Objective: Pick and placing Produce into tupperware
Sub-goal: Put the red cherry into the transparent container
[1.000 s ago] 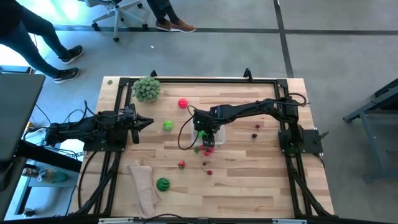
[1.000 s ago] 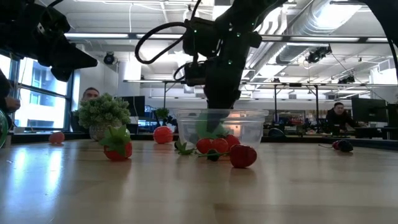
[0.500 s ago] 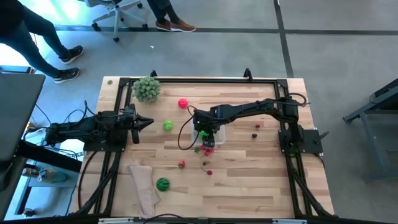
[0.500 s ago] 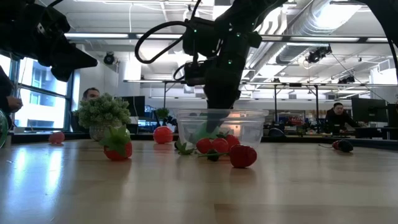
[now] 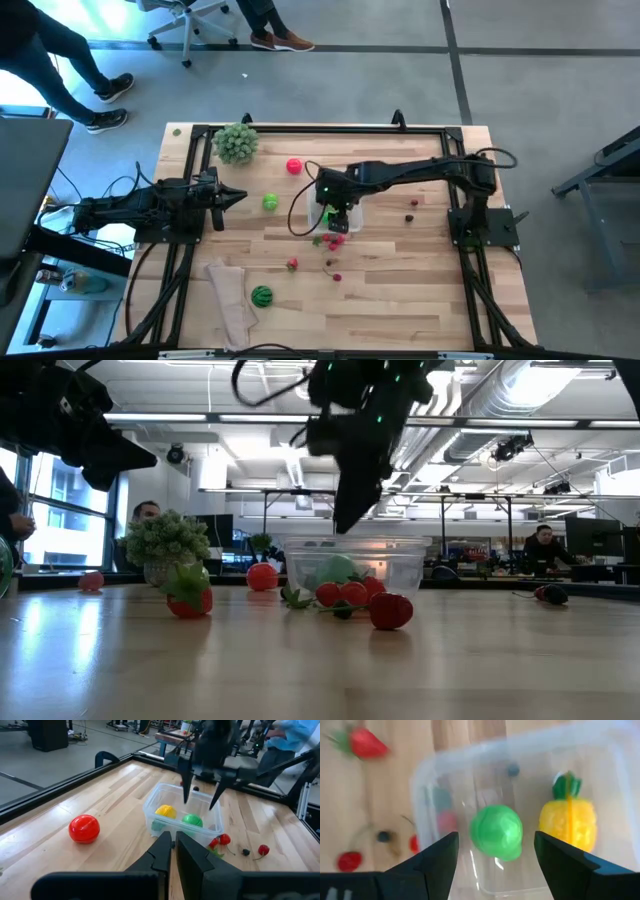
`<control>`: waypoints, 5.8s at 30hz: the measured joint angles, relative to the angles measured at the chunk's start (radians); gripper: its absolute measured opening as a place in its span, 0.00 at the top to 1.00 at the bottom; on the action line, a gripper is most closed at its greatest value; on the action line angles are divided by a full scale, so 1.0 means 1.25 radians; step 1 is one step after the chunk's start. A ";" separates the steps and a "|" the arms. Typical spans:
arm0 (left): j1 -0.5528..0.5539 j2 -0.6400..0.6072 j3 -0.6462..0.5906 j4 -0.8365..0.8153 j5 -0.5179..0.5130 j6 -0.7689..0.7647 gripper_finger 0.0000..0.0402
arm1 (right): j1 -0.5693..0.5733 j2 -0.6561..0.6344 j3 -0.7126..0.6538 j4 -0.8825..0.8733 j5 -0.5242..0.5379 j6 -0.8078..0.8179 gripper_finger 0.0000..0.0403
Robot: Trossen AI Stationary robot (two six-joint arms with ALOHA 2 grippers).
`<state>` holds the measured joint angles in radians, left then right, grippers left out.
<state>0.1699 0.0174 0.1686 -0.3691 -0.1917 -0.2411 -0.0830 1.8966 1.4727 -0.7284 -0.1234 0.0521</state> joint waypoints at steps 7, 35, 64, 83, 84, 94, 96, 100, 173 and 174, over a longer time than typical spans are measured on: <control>0.000 0.000 0.000 -0.001 0.000 0.000 0.96 | 0.005 -0.137 0.001 -0.123 0.096 0.064 0.38; 0.000 0.000 0.000 0.000 0.000 0.000 0.96 | 0.479 -0.641 -0.431 -0.276 0.536 0.904 0.38; 0.000 0.000 0.000 -0.001 0.000 0.000 0.96 | 0.380 -0.664 -0.707 -0.127 0.390 1.170 0.53; 0.000 0.000 0.000 -0.001 0.000 0.000 0.96 | 0.091 -0.664 -0.707 -0.078 0.280 1.020 0.53; 0.000 0.000 0.000 -0.001 0.000 0.000 0.96 | 0.076 -0.664 -0.707 -0.084 0.279 1.025 0.53; 0.000 0.000 0.000 -0.001 0.000 0.000 0.96 | -0.103 -0.664 -0.707 -0.093 0.243 0.964 0.53; 0.000 0.000 0.000 -0.001 0.000 0.000 0.96 | -0.135 -0.664 -0.707 -0.092 0.242 0.916 0.53; 0.000 0.000 0.000 -0.001 0.000 0.000 0.96 | -0.190 -0.664 -0.707 -0.079 0.213 0.789 0.53; 0.000 0.000 0.000 -0.001 0.000 0.000 0.96 | -0.269 -0.418 -0.706 -0.005 0.131 0.406 0.79; 0.000 0.000 0.000 -0.001 0.000 0.000 0.96 | -0.269 -0.418 -0.704 -0.007 0.131 0.406 0.79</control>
<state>0.1699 0.0174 0.1684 -0.3698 -0.1917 -0.2409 -0.4194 1.3745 0.5925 -0.7370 0.0407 0.5592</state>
